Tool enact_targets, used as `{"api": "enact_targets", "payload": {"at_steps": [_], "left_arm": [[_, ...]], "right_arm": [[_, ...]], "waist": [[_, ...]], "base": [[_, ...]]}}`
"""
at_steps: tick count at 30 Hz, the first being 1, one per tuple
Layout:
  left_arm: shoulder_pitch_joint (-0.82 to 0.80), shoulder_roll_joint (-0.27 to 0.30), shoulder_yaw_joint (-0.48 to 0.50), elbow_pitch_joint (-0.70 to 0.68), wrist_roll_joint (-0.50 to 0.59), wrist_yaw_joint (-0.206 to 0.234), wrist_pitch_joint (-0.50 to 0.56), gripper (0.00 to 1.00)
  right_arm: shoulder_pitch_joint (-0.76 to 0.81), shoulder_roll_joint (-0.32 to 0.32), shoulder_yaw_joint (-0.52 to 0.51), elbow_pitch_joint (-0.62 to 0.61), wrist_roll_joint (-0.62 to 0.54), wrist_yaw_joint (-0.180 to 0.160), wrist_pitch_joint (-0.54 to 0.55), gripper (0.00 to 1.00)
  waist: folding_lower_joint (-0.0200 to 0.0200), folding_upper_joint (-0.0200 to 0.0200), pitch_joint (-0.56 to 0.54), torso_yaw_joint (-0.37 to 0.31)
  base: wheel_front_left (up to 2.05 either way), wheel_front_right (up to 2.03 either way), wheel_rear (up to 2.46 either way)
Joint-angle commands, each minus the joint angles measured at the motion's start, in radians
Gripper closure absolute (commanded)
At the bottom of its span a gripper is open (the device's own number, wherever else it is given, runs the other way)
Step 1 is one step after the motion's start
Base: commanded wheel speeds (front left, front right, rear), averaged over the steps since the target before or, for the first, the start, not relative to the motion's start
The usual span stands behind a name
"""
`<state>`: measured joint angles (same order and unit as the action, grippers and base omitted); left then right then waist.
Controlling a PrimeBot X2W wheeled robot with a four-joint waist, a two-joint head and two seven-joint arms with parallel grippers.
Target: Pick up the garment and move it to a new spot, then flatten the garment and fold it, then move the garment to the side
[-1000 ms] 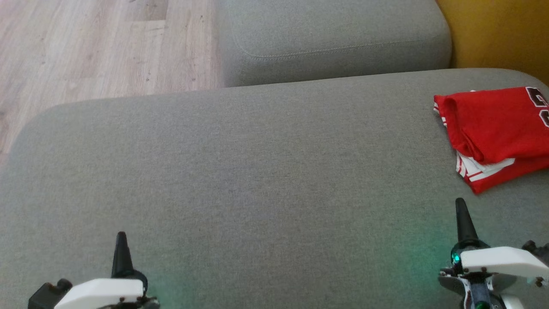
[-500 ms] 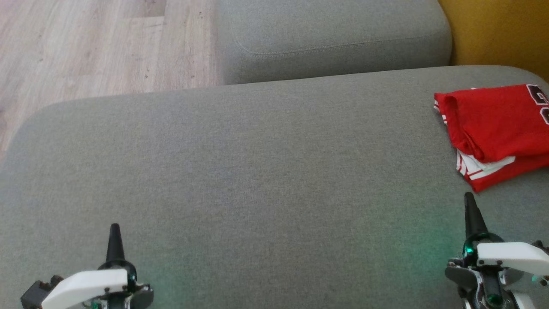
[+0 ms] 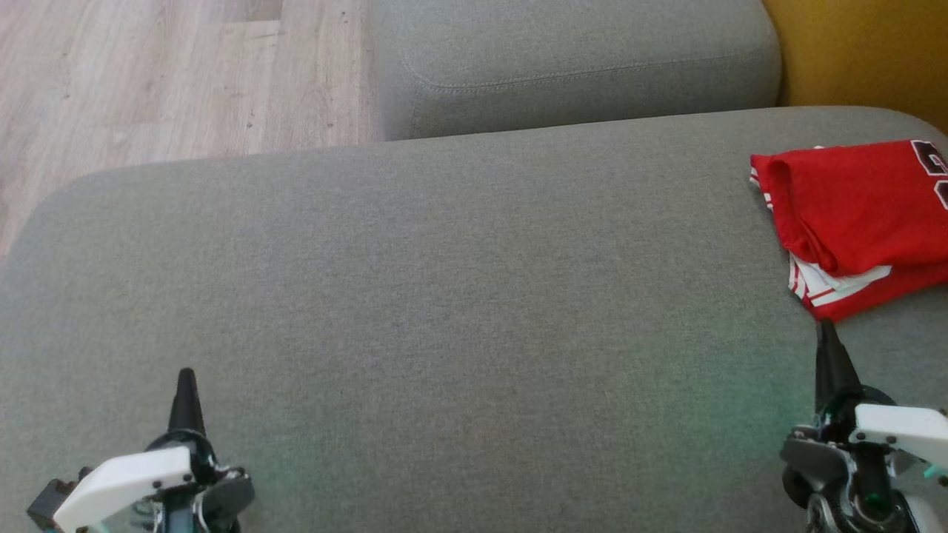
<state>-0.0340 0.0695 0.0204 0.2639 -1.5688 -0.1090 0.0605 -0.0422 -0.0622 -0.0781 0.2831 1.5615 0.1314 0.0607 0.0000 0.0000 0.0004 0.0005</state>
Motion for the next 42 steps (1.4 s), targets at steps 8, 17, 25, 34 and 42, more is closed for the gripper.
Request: {"api": "enact_targets", "payload": {"at_steps": [8, 17, 25, 34, 42], "left_arm": [[-0.071, 0.010, 0.053, -0.021, -0.073, -0.022, 0.021, 1.00], [-0.071, 0.007, 0.057, -0.021, -0.070, -0.022, 0.024, 1.00], [-0.071, 0.005, 0.060, -0.020, -0.067, -0.022, 0.026, 1.00], [-0.071, 0.002, 0.064, -0.020, -0.064, -0.022, 0.029, 1.00], [-0.072, 0.000, 0.067, -0.020, -0.062, -0.022, 0.032, 1.00]], "right_arm": [[-0.063, -0.014, 0.000, -0.041, 0.077, -0.001, 0.024, 1.00], [-0.063, -0.011, -0.004, -0.040, 0.073, -0.001, 0.027, 1.00], [-0.063, -0.009, -0.007, -0.040, 0.071, -0.001, 0.029, 1.00], [-0.063, -0.007, -0.010, -0.040, 0.069, -0.001, 0.032, 1.00], [-0.064, -0.005, -0.013, -0.040, 0.066, -0.001, 0.034, 1.00]], "waist": [[0.0000, 0.0000, 0.003, -0.001], [0.0000, 0.0000, 0.003, -0.001], [0.0000, 0.0000, 0.003, -0.001], [0.0000, 0.0000, 0.003, -0.001], [0.0000, 0.0000, 0.003, -0.001]], "base": [[0.00, 0.00, 0.00], [0.00, 0.00, 0.00], [0.00, 0.00, 0.00], [0.00, 0.00, 0.00], [0.00, 0.00, 0.00]]}}
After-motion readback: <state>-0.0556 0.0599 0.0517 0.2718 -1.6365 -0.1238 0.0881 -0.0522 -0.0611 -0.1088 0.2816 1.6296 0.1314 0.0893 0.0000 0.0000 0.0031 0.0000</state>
